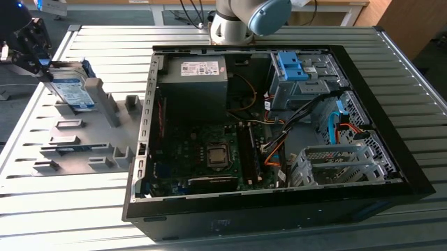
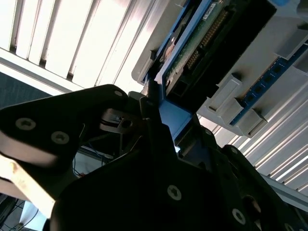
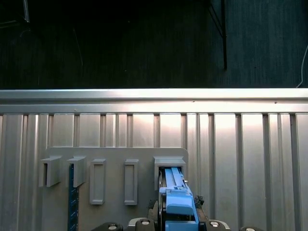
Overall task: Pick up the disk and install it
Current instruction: 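Pick up the disk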
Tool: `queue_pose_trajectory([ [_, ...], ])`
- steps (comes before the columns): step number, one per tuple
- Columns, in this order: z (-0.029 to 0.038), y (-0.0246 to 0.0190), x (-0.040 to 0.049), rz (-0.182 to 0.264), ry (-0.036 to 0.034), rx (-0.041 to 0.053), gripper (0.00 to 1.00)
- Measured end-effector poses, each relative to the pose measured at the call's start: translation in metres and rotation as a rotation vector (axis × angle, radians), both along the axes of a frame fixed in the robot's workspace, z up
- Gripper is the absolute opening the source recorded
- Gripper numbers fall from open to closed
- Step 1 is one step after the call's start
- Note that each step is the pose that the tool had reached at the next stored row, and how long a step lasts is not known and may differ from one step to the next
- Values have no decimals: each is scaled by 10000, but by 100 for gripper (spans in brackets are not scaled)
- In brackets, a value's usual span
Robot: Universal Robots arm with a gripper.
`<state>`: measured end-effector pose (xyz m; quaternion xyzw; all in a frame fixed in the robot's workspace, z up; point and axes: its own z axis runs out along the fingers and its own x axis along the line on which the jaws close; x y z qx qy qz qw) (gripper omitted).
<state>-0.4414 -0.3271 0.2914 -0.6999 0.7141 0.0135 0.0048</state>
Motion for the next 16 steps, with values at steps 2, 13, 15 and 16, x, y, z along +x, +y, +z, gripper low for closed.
queue_pose_trajectory([
  [2, 4, 0, 0, 0, 0, 0, 36],
  [13, 96, 0, 0, 0, 0, 2, 36],
  [15, 146, 0, 0, 0, -1, 3, 36],
  [16, 148, 0, 0, 0, 0, 3, 36],
])
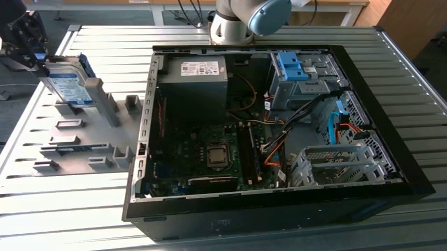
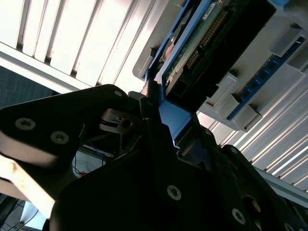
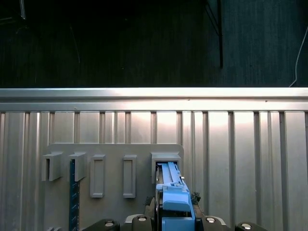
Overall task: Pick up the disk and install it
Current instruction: 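Pick up the disk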
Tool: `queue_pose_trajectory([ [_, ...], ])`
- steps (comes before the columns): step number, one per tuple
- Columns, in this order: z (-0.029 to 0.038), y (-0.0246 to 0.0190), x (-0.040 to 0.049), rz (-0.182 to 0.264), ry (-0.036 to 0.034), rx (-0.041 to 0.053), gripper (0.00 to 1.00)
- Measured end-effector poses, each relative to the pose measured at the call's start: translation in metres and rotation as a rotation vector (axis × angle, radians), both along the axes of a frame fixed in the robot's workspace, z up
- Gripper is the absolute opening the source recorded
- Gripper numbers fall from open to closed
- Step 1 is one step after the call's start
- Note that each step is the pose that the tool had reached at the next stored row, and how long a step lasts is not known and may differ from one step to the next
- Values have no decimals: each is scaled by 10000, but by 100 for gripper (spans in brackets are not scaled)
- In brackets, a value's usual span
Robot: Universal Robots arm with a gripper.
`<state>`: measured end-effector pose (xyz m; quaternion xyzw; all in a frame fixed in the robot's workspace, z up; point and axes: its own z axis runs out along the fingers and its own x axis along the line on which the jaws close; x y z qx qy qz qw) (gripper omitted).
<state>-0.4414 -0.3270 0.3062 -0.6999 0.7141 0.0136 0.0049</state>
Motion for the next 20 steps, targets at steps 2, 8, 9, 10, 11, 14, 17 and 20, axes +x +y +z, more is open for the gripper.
queue_pose_trajectory([
  [2, 6, 0, 0, 0, 2, -1, 36],
  [8, 48, 0, 0, 0, 1, 0, 36],
  [9, 56, 0, 0, 0, 0, 0, 36],
  [10, 65, 0, 0, 0, 0, 0, 36],
  [11, 72, 0, 0, 0, 0, 0, 36],
  [14, 100, 0, 0, 0, -1, 0, 36],
  [17, 117, 0, 0, 0, 1, 0, 36],
  [20, 133, 0, 0, 0, 0, 0, 36],
])
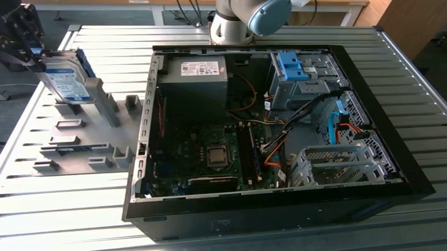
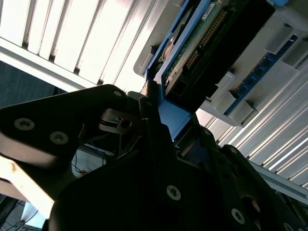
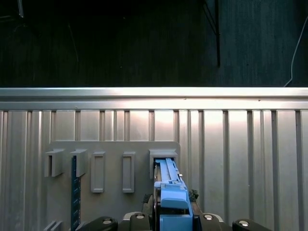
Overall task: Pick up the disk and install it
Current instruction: 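Pick up the disk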
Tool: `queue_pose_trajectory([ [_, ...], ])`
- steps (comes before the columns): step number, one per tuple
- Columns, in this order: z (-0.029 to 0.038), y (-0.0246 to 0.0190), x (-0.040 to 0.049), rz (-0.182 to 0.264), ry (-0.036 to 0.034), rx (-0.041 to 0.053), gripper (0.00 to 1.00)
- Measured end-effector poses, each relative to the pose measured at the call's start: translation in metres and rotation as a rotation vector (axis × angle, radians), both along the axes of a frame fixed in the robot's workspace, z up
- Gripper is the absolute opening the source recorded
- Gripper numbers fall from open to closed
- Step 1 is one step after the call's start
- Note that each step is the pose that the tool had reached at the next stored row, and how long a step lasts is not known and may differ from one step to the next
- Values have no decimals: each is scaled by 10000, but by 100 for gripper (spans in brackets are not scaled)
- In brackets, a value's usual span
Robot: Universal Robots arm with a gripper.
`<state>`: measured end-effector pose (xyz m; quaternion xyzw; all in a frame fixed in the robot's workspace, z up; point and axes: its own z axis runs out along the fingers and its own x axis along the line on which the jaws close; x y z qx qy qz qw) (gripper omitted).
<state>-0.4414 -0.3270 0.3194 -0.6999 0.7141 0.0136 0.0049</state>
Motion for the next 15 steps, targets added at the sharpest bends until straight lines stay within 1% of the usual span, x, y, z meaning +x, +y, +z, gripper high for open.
queue_pose_trajectory([
  [15, 41, 0, 0, 0, 0, 0, 36],
])
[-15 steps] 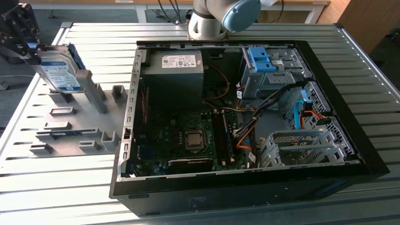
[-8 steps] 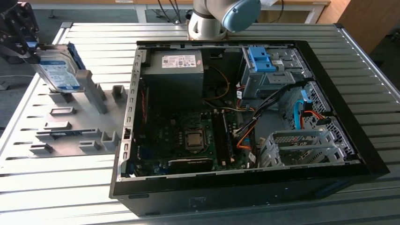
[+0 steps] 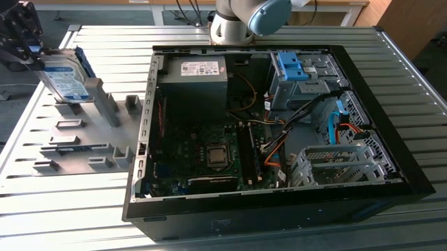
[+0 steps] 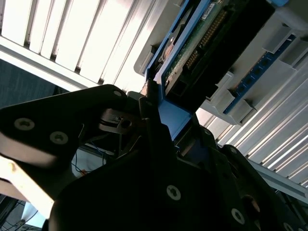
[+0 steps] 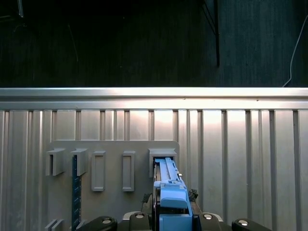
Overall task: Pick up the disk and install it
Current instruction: 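Pick up the disk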
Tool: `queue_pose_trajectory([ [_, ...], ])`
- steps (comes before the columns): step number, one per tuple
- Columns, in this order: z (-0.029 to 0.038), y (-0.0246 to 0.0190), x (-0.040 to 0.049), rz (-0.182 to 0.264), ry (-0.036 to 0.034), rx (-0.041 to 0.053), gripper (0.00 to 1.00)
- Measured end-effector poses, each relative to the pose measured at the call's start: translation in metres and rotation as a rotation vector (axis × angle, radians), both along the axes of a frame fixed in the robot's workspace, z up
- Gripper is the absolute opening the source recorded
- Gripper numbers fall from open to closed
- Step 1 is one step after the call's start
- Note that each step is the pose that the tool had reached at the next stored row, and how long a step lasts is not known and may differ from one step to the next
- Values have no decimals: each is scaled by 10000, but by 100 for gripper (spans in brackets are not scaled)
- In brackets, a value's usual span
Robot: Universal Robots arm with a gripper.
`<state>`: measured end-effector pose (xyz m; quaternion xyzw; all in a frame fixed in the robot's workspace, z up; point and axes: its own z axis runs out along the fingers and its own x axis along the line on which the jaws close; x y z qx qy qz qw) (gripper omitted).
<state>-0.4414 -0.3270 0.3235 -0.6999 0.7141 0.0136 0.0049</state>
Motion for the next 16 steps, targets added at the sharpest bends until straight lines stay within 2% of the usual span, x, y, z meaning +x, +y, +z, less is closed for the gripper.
queue_pose_trajectory([
  [16, 50, 0, 0, 0, -1, 1, 36],
])
